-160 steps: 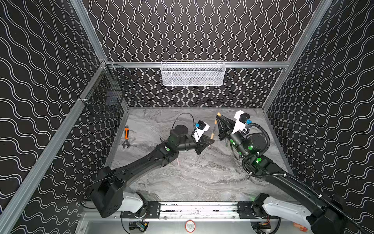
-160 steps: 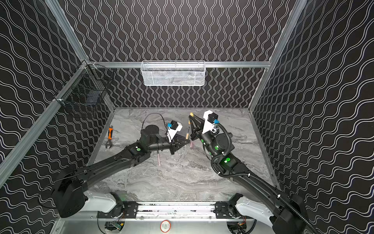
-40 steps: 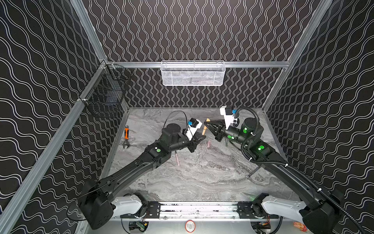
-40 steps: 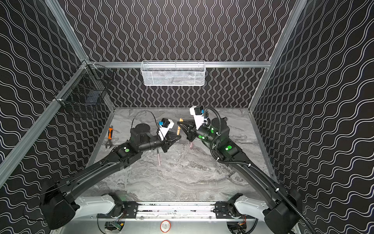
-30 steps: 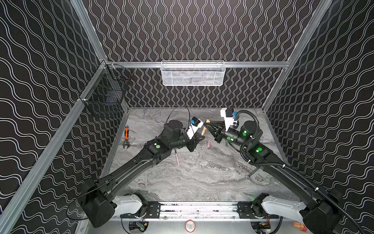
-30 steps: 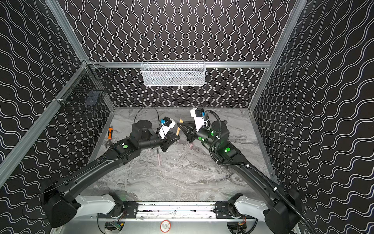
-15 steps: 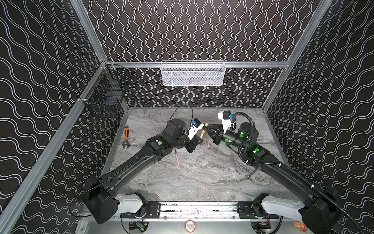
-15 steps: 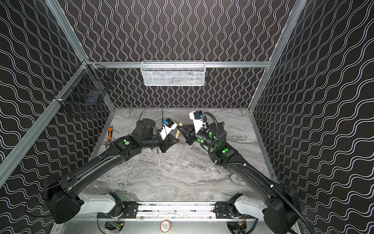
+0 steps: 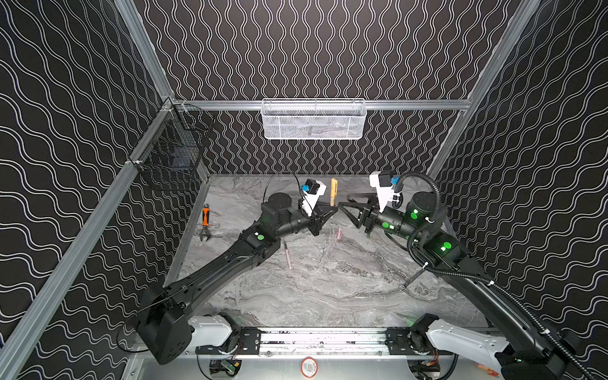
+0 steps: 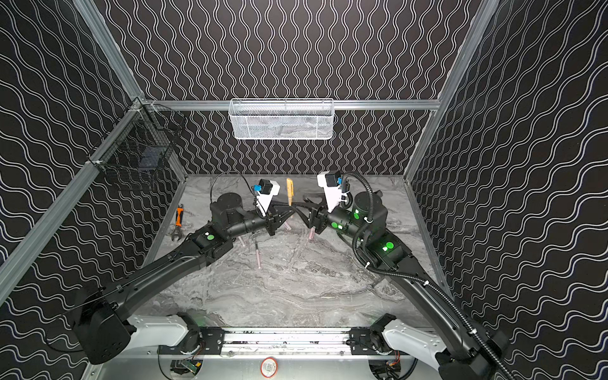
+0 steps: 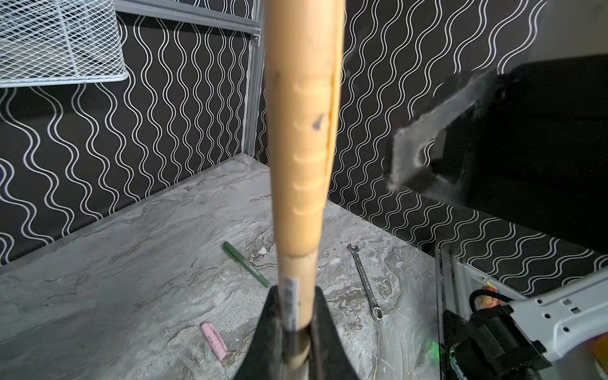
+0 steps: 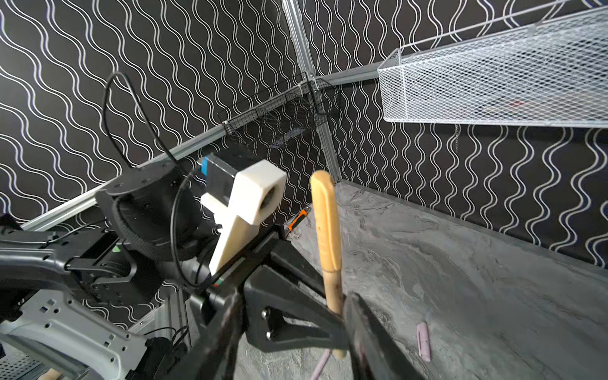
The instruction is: Insert the pens into the pen caps
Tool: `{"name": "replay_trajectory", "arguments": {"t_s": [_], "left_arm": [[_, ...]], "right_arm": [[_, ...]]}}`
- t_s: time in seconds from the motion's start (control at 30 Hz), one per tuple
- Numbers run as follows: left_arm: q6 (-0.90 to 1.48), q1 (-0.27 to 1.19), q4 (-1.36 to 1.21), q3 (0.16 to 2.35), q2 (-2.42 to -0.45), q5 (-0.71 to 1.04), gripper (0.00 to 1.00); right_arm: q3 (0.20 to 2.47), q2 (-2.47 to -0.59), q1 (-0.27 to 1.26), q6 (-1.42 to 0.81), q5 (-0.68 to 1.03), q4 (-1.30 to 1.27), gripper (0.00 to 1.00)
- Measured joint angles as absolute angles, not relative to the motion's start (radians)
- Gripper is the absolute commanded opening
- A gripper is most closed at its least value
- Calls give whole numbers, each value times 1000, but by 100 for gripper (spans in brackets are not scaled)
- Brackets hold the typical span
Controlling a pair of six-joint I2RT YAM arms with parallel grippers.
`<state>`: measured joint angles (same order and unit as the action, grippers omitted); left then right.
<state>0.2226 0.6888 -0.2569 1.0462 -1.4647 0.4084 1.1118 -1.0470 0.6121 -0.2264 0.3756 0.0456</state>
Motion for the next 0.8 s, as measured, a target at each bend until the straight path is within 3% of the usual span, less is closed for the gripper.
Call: {"name": "replay_trajectory", "arguments": {"t_s": [0.8], "left_arm": [[416, 640, -451, 978, -1495, 588, 0]], "right_arm": [[1256, -1243, 611, -160, 382, 166, 31]]}}
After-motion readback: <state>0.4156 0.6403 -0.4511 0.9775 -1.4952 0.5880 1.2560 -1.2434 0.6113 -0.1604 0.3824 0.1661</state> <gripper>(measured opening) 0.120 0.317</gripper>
